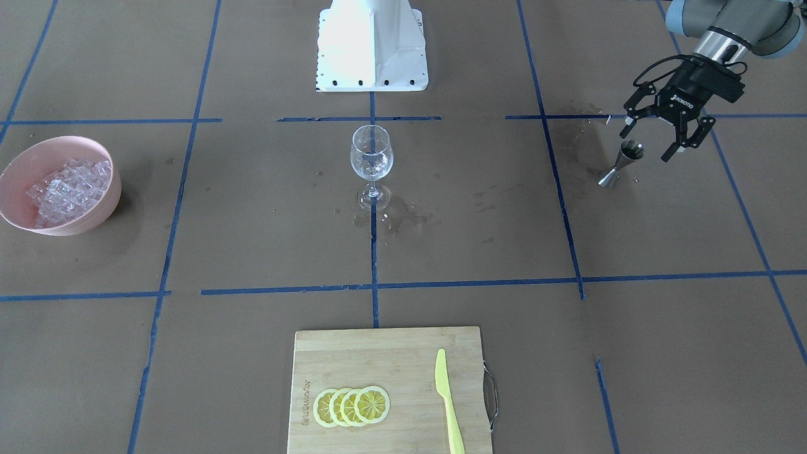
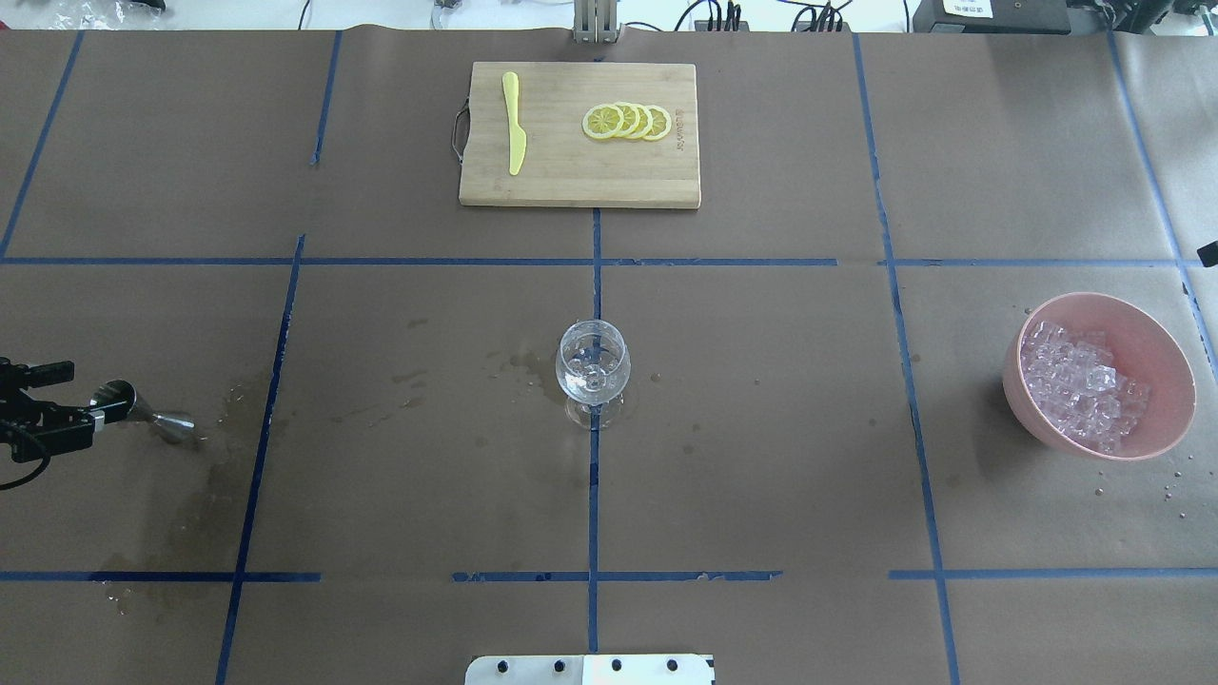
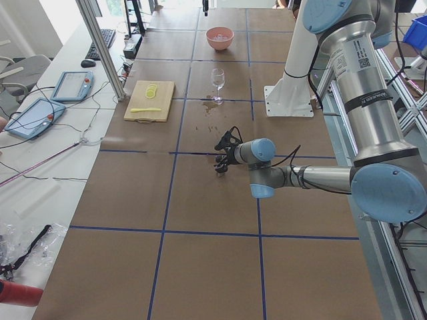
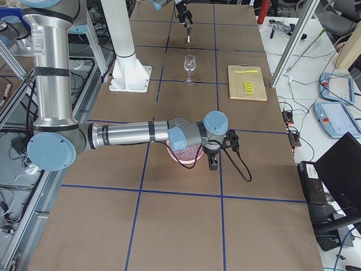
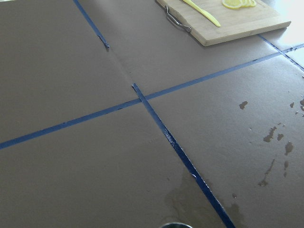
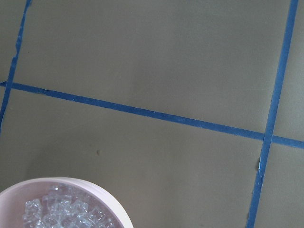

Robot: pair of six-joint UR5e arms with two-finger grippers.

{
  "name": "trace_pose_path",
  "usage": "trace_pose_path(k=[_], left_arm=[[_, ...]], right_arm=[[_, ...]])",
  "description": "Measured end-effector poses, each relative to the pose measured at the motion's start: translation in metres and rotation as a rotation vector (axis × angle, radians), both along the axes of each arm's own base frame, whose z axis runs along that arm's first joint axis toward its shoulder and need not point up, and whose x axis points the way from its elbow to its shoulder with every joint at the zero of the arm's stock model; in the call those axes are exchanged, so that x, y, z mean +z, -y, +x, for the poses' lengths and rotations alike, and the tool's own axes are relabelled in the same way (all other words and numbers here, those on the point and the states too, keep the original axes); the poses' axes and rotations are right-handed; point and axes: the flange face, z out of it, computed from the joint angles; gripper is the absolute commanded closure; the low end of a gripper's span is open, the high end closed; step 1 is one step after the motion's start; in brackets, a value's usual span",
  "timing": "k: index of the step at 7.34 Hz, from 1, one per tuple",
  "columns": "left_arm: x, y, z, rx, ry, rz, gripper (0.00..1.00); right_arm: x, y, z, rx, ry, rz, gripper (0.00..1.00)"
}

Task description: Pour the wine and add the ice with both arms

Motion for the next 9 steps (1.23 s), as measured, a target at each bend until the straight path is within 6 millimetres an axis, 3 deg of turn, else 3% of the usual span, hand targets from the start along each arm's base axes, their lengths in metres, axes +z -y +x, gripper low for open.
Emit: trace_pose_path(k=[2, 9], left_arm=[[0.007, -0.011, -0.002, -0.054, -0.002, -0.037, 0.00], [0.015, -0.038, 0.050, -0.290, 0.035, -0.054, 0.00]], right_arm=[[0.000, -0.001, 0.000, 0.000, 0.001, -0.002, 0.00], [0.000, -0.003, 0.000, 0.000, 0.001, -0.001, 0.00]])
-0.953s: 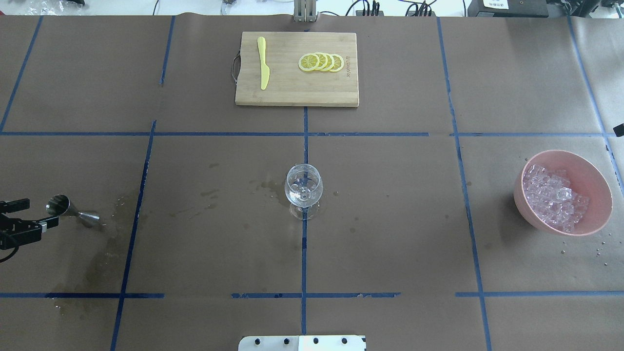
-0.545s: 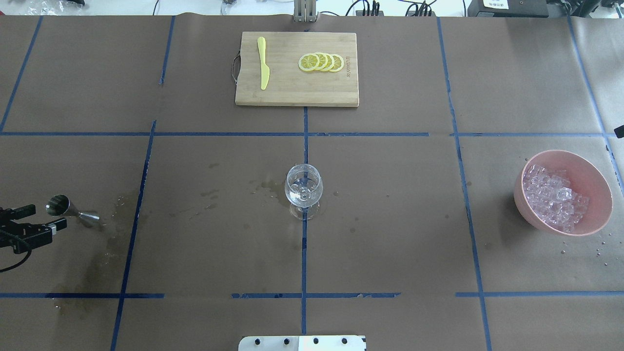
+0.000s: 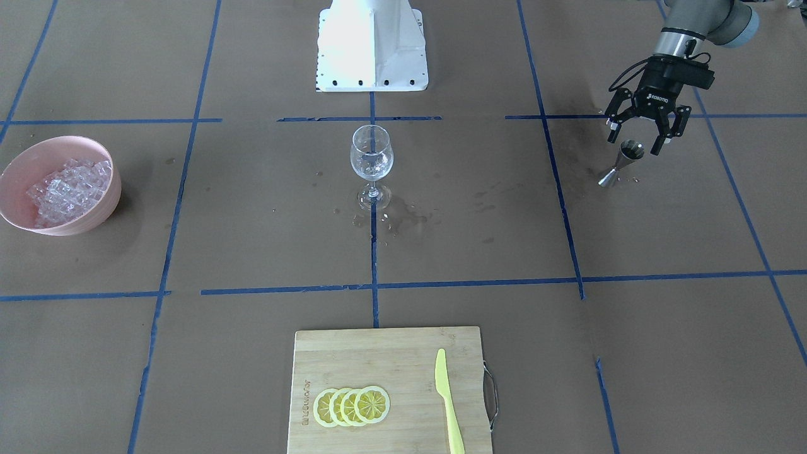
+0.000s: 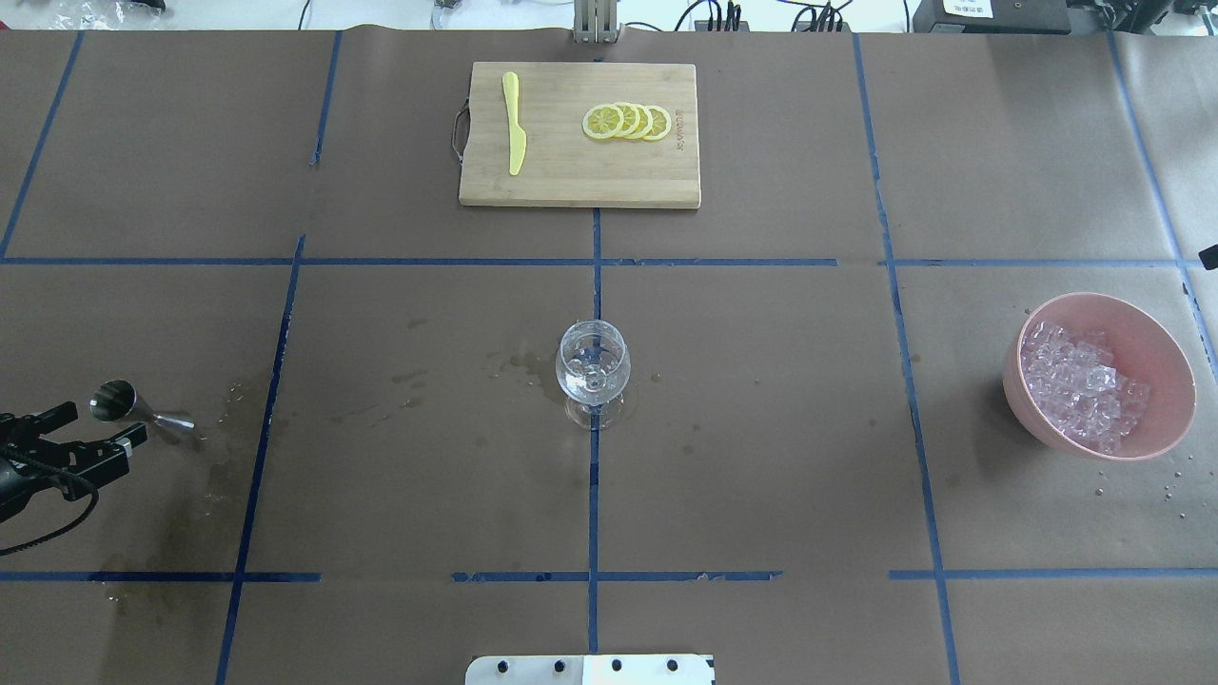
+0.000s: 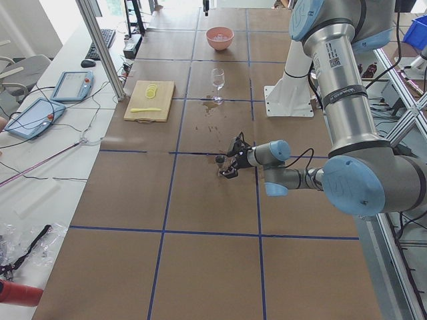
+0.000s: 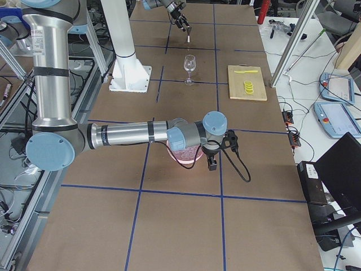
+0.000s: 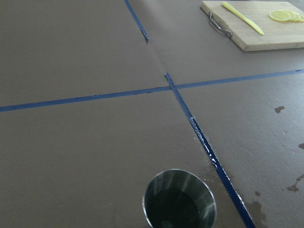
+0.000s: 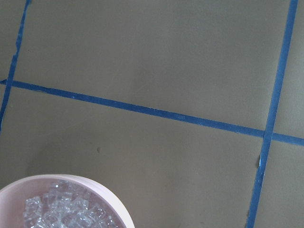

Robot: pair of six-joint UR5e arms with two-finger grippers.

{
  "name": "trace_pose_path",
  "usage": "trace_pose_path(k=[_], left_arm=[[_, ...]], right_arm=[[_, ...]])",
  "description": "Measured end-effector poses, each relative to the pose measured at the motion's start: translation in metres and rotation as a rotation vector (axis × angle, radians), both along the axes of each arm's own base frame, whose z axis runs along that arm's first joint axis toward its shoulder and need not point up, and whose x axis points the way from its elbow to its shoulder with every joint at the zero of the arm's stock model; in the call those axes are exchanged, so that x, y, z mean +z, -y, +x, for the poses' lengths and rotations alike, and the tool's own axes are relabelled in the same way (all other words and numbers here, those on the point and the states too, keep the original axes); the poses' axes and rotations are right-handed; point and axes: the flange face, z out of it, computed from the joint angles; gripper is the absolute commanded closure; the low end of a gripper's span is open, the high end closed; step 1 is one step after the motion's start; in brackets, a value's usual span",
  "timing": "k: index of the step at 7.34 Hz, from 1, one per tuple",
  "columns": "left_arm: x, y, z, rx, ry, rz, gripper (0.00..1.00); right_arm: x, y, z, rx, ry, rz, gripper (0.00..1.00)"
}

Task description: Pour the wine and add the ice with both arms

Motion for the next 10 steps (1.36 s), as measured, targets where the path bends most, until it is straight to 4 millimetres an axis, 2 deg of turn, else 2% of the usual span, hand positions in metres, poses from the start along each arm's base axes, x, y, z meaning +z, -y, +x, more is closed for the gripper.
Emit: trace_pose_path(k=[4, 7, 10], left_arm=[[0.000, -0.007, 0.015, -0.143, 0.009, 0.030, 0.00], [-0.004, -0.011, 0.037, -0.222, 0.023, 0.057, 0.01], [0.006, -0.013, 0.056, -0.296, 0.053, 0.079, 0.05]], right_arm=[[0.000, -0.001, 0.000, 0.000, 0.000, 0.000, 0.00], [0.000, -0.001, 0.000, 0.000, 0.000, -0.001, 0.00], [0.001, -0.001, 0.000, 0.000, 0.000, -0.002, 0.00]])
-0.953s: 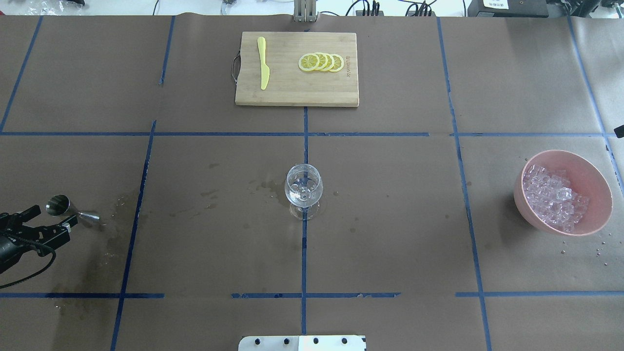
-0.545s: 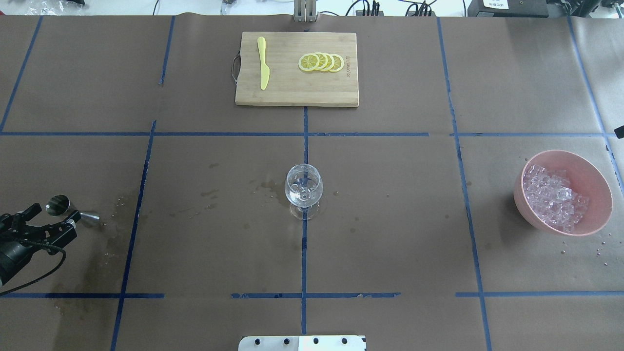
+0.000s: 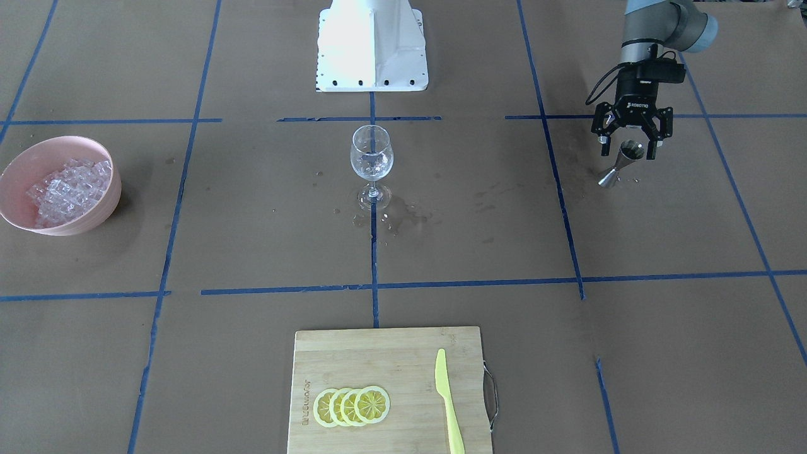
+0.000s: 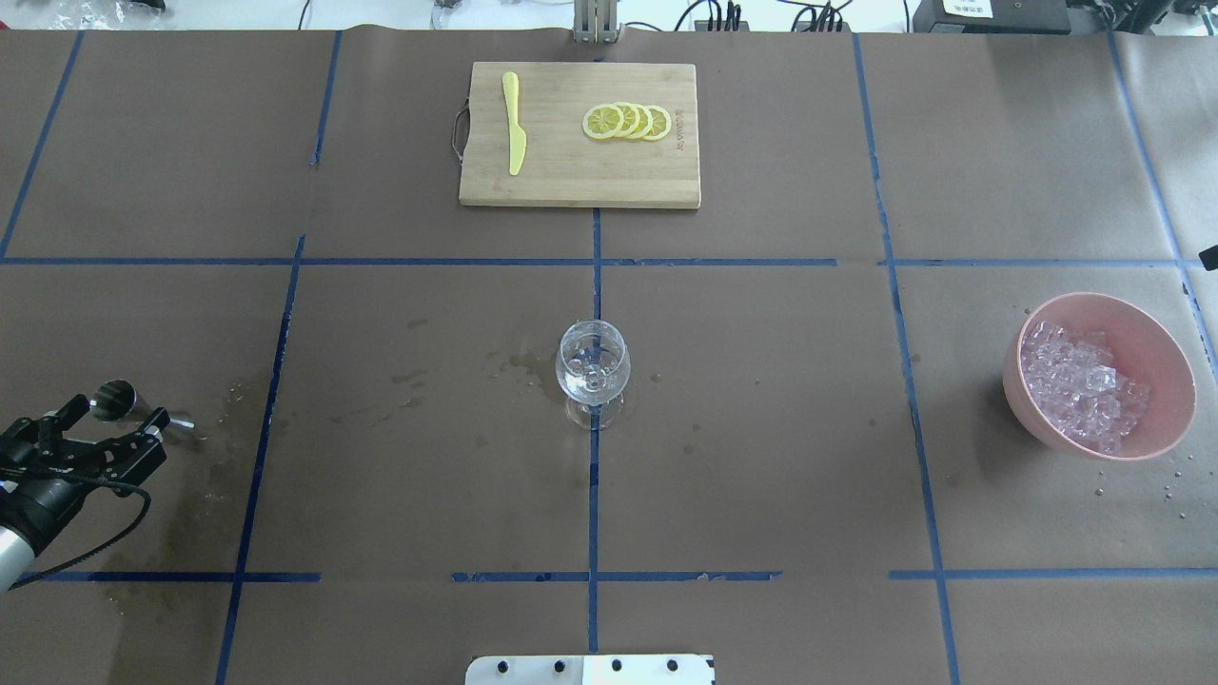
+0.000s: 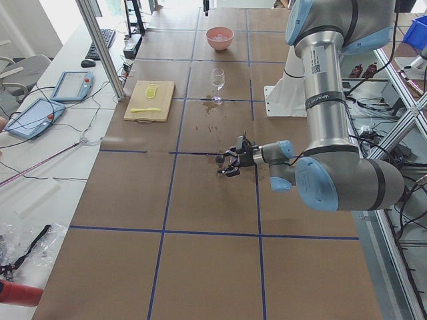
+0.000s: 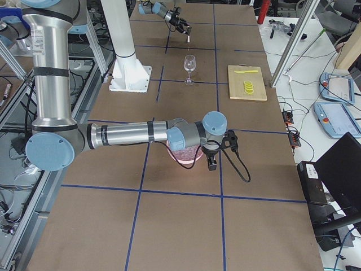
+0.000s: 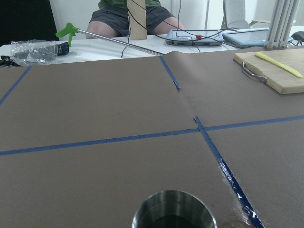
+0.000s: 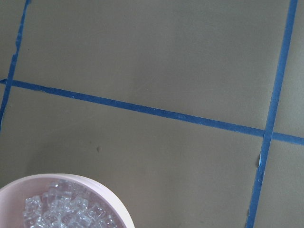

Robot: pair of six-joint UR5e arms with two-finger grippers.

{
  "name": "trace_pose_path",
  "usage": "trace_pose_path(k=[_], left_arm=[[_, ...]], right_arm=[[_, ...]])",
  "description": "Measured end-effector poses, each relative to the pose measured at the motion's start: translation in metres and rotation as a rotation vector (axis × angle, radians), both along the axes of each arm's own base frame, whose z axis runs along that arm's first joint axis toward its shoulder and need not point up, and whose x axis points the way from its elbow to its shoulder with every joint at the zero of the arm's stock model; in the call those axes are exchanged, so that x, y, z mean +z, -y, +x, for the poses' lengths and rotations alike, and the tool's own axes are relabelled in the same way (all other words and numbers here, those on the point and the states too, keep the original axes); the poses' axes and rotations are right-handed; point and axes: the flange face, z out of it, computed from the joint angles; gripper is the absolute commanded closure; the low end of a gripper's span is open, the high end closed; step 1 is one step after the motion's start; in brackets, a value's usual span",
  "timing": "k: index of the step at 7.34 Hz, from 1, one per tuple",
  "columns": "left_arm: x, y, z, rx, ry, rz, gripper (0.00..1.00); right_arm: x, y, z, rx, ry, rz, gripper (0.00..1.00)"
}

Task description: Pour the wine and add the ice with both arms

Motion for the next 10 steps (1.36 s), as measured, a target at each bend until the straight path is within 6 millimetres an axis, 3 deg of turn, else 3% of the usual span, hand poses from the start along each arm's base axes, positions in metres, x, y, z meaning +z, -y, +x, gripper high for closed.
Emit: trace_pose_path(k=[2, 6, 9, 10], left_arm=[[0.012, 0.000, 0.014, -0.027, -0.005, 0.002, 0.11], [0.017, 0.000, 0.027, -0.037, -0.028, -0.006, 0.47], [0.017, -0.001, 0.028, -0.021, -0.038, -0.015, 0.91], [0.018, -0.001, 0.028, -0.018, -0.038, -0.017, 1.00]], right_arm=[[0.001, 0.000, 0.000, 0.000, 0.000, -0.002, 0.00], [-0.001, 0.000, 0.000, 0.000, 0.000, 0.002, 0.00], [-0.002, 0.000, 0.000, 0.000, 0.001, 0.003, 0.00], [-0.002, 0.000, 0.000, 0.001, 0.001, 0.003, 0.00]])
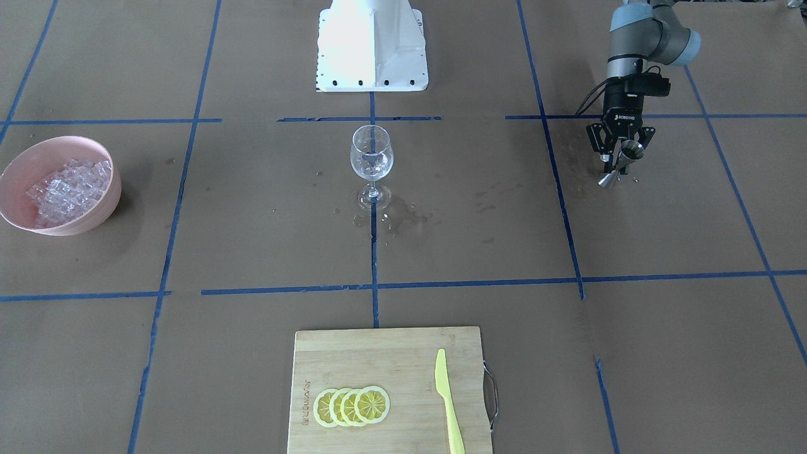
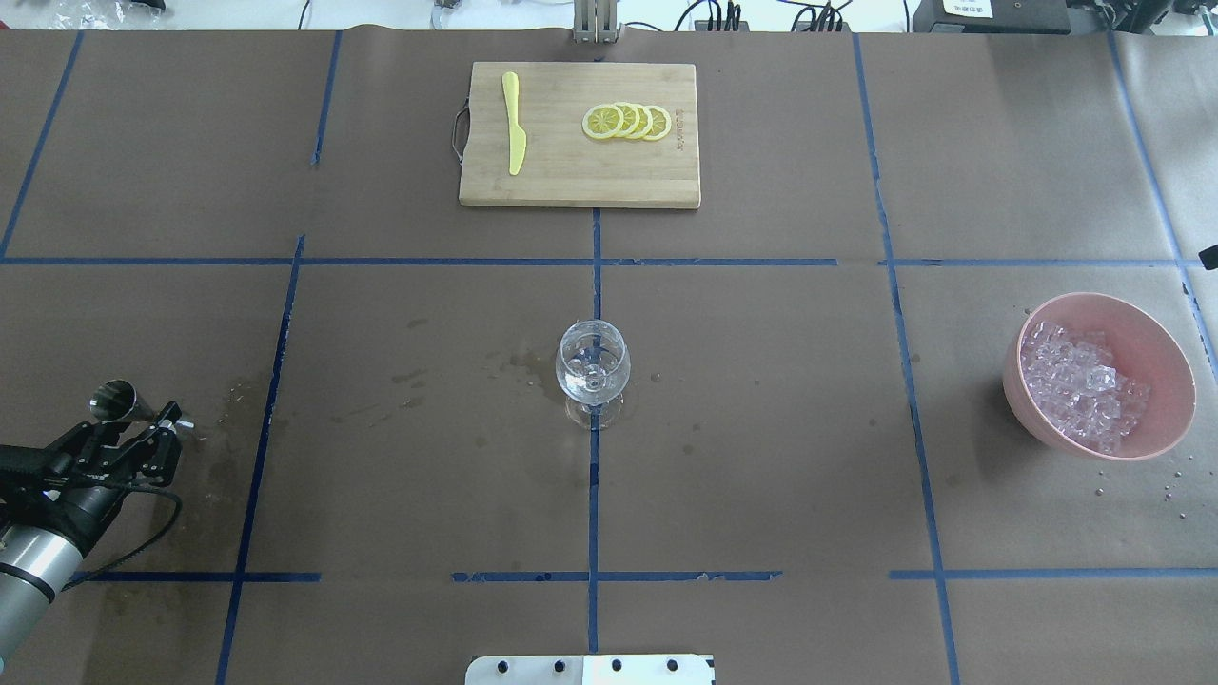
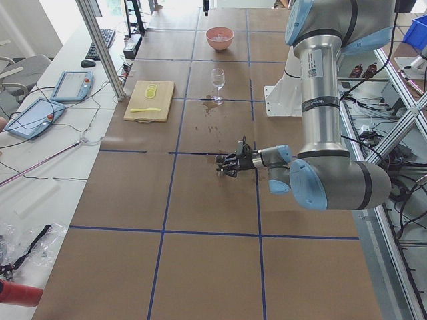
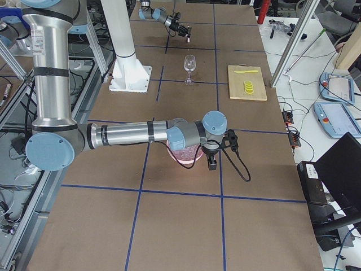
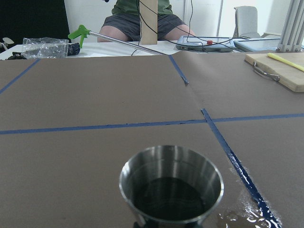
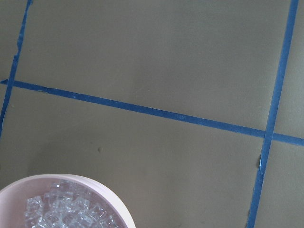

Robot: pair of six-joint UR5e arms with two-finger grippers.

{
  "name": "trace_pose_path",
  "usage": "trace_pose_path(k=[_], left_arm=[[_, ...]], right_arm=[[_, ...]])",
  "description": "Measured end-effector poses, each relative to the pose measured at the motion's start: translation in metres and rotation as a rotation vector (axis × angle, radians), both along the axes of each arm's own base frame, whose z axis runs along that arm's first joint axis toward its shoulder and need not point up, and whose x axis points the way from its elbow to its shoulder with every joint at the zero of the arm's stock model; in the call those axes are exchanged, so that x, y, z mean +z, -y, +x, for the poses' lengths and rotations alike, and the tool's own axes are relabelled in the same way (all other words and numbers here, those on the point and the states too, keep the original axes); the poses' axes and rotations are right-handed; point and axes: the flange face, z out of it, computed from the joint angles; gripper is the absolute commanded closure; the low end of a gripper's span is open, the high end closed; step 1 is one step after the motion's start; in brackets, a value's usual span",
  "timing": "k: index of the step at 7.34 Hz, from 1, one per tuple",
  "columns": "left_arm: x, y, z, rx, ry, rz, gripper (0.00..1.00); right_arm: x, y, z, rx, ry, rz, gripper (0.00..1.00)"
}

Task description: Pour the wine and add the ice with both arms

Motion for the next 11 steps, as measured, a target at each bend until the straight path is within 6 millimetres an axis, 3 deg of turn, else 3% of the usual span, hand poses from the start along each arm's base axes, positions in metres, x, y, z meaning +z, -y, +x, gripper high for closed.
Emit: trace_pose_path(k=[3, 5, 8, 11], left_arm=[[0.001, 0.002, -0.007, -0.009, 0.006, 0.003, 1.00], [-0.016, 0.005, -0.012, -0.018, -0.015, 0.014, 1.00], [-0.076, 0.005, -0.006, 0.025, -0.085, 0.105, 1.00], [-0.142, 0.023, 0.035, 0.067, -0.040, 0.241, 1.00]], right_arm=[[-0.001, 0.001, 0.000, 0.000, 0.000, 0.002, 0.00], [-0.003, 0.002, 0.000, 0.000, 0.001, 0.005, 0.00], [-0.006, 0.005, -0.001, 0.000, 0.002, 0.013, 0.00], [-0.008, 0.006, -0.001, 0.000, 0.002, 0.018, 0.00]])
